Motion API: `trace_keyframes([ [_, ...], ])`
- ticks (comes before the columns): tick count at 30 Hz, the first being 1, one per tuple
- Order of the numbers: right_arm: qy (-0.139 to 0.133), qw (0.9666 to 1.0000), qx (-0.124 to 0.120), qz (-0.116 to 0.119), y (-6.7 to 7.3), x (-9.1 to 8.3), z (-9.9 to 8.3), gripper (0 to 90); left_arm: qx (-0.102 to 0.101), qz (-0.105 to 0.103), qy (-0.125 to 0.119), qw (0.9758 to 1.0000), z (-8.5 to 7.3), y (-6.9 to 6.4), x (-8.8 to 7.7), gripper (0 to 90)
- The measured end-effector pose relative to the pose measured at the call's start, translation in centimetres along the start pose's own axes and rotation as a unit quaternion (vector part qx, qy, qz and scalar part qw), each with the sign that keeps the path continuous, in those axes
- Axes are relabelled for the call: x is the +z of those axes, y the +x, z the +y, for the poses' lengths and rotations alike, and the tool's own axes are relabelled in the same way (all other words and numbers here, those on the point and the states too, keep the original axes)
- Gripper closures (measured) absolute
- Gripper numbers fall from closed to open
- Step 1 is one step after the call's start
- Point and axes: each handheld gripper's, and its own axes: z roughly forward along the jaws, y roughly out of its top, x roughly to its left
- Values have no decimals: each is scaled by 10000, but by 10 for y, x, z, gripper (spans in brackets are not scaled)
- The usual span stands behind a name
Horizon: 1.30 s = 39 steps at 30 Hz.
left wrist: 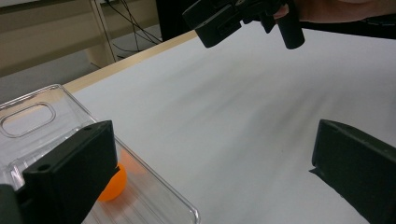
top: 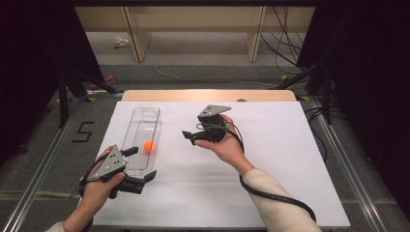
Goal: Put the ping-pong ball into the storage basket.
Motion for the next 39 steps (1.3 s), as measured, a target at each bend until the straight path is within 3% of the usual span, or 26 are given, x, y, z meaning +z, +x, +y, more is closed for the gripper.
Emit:
trace_keyframes([
  [39, -44, 9990, 244, -368, -26, -61, -33, 163, 10, 21, -7, 10000, 0, 1, -1, 0],
])
